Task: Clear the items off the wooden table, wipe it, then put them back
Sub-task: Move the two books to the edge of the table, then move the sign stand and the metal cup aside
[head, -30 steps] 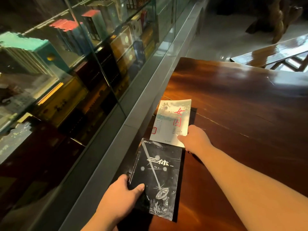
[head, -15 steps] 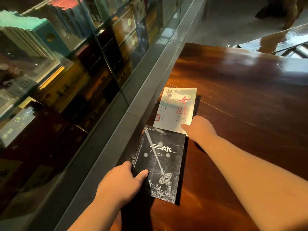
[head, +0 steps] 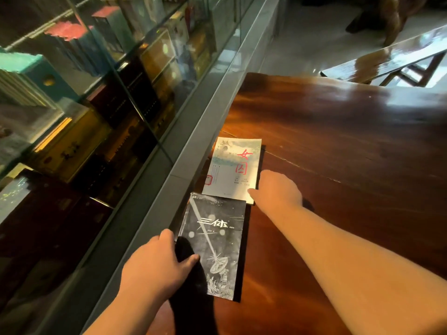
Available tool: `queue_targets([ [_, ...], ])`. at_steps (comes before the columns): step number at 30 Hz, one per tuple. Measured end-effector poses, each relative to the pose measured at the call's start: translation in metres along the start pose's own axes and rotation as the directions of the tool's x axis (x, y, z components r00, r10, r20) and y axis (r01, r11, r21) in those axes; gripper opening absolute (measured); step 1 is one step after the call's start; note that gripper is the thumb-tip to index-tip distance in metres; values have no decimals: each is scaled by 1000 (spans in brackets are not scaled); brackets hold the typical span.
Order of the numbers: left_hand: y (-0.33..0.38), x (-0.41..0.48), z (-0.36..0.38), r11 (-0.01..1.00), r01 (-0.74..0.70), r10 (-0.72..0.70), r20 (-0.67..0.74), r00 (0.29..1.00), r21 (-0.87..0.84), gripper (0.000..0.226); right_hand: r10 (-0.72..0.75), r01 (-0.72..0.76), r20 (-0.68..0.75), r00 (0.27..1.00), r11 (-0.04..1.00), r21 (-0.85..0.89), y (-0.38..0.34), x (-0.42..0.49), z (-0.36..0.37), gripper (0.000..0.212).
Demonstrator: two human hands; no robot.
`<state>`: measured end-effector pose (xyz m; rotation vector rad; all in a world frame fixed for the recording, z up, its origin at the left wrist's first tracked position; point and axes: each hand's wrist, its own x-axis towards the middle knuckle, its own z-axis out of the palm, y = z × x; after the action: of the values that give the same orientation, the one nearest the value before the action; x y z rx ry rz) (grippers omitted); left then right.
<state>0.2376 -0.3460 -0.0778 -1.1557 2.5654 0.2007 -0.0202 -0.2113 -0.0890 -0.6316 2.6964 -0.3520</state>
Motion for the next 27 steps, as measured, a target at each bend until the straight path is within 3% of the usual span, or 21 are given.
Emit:
queue_targets([
  [3, 41, -1, -25, 987, -160, 161, -80, 984, 17, 52, -142, 142, -127, 982, 990, -8, 40, -24, -21, 48],
  [6, 116, -4, -58, 950, -306, 312, -118, 943, 67, 79, -216, 188, -158, 964, 967, -171, 104, -52, -59, 88],
  [9, 211, -14, -90, 879, -469, 477, -135, 868, 92, 97, -191, 158, -138, 972, 963, -217, 177, -80, -108, 104],
  [13, 339, -45, -114, 762, -632, 647, -198, 736, 141, 103, -139, 90, -200, 970, 967, -239, 263, -125, -173, 102],
  [18, 471, -97, -115, 653, -743, 752, -239, 615, 144, 106, -79, 7, -293, 953, 971, -238, 354, -174, -236, 97],
  [27, 620, -162, -96, 536, -826, 837, -240, 492, 176, 101, 16, -124, -416, 909, 964, -235, 495, -218, -287, 97],
])
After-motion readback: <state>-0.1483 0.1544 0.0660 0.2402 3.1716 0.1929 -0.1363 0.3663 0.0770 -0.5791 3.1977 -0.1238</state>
